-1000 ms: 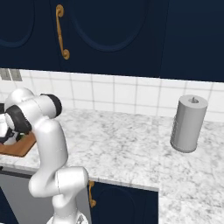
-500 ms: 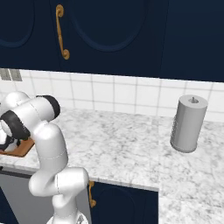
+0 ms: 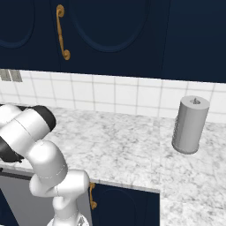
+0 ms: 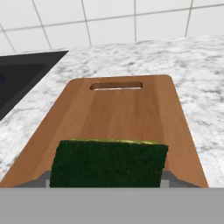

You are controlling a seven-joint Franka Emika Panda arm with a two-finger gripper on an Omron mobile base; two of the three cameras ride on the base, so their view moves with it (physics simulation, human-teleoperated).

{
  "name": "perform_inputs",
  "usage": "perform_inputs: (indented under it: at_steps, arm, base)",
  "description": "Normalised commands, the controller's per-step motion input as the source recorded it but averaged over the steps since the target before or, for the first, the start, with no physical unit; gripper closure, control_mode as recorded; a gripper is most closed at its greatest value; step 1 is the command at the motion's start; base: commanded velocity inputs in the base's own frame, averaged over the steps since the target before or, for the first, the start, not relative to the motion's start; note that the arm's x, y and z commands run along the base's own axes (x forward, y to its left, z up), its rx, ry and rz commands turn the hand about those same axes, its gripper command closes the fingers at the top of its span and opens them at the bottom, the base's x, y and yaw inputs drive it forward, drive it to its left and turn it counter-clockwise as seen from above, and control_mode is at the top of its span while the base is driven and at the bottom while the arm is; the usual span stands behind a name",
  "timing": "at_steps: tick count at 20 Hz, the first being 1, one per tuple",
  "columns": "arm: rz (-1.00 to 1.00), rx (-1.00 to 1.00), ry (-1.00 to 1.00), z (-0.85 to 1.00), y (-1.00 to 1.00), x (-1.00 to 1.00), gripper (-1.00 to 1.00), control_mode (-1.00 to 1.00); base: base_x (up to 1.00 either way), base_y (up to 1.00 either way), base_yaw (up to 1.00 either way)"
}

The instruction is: Pick up the sponge from the counter and clean the cutting board by briefly scrubbing or pressing down on the cutting board. Once finished, release the sponge.

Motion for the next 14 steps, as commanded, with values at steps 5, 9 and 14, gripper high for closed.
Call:
perform_inputs:
  at_steps: [5,9,14]
  arm:
    - [0.01,0.0,0.05,0.0,-0.32,0.68,1.0,-1.0]
    - [0.0,0.0,0.05,-0.09,0.01,0.95,1.0,-1.0]
    - [-0.01,-0.06,0.0,-0.33,0.2,0.6,1.0,-1.0]
  base:
    - [0.0,0.0,0.0]
    - [0.0,0.0,0.0]
    - [0.0,0.0,0.0]
